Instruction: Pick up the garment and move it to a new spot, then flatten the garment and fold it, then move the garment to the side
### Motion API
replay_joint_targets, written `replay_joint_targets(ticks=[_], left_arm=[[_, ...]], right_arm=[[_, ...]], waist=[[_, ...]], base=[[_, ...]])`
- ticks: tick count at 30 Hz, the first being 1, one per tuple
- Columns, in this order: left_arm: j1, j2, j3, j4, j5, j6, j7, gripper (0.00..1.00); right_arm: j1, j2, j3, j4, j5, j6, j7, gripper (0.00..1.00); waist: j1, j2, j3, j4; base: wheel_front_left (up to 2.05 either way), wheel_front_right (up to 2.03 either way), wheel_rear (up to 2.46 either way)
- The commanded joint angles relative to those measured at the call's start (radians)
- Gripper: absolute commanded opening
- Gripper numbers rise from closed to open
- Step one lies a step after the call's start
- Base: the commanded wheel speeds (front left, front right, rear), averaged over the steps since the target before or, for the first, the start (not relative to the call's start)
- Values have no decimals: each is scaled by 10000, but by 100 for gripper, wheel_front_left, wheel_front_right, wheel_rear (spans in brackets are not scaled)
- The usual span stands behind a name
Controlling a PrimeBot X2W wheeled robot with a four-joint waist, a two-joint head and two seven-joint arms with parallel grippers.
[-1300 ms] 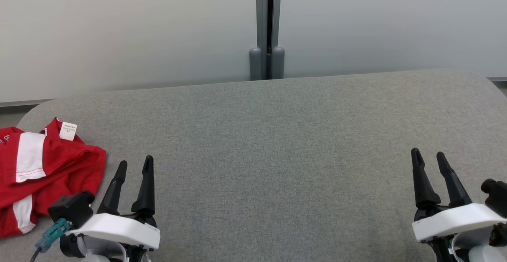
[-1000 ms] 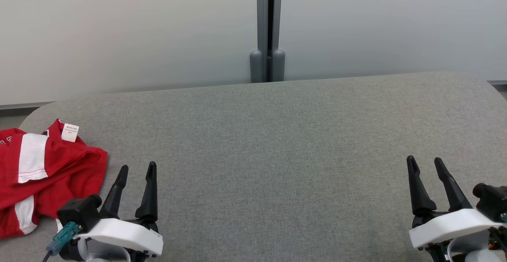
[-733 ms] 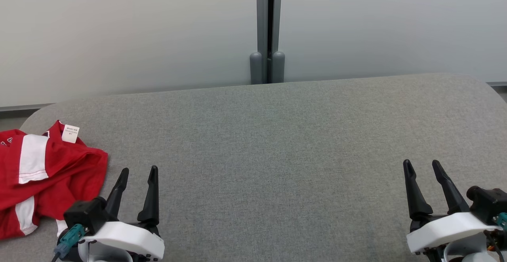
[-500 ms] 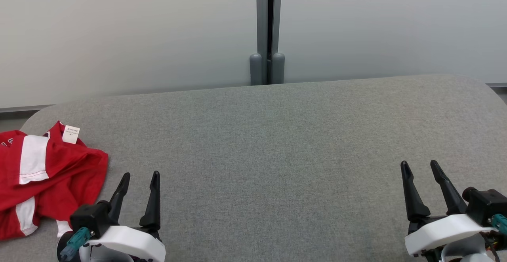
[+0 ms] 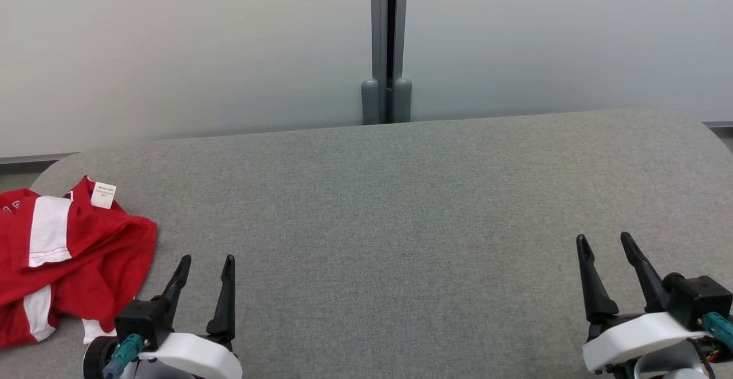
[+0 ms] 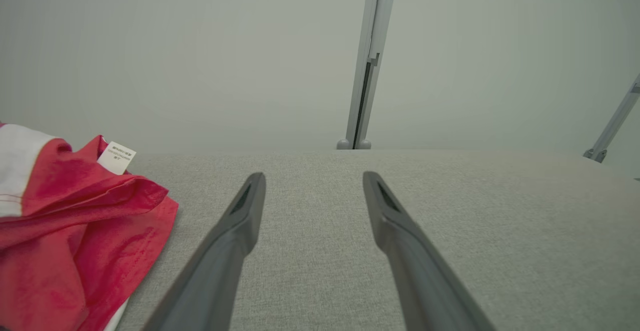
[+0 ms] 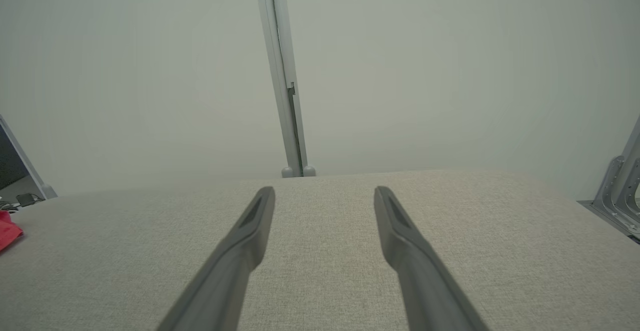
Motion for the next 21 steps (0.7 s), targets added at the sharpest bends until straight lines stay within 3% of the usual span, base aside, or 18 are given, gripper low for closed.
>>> replay_joint_targets(ticks=[1,21], left_arm=[[-24,18,28,28,256,51,-94,100],[-3,-98,61,351,1085,60,-370,100]], right_arm=[[67,-5,-36,-73,-194,0,-79,100],[150,107,-97,-31,-824,0,-98,100]], waist=[[0,0,-1,3],[0,0,-43,44]], base=[[0,0,0],[0,0,0]])
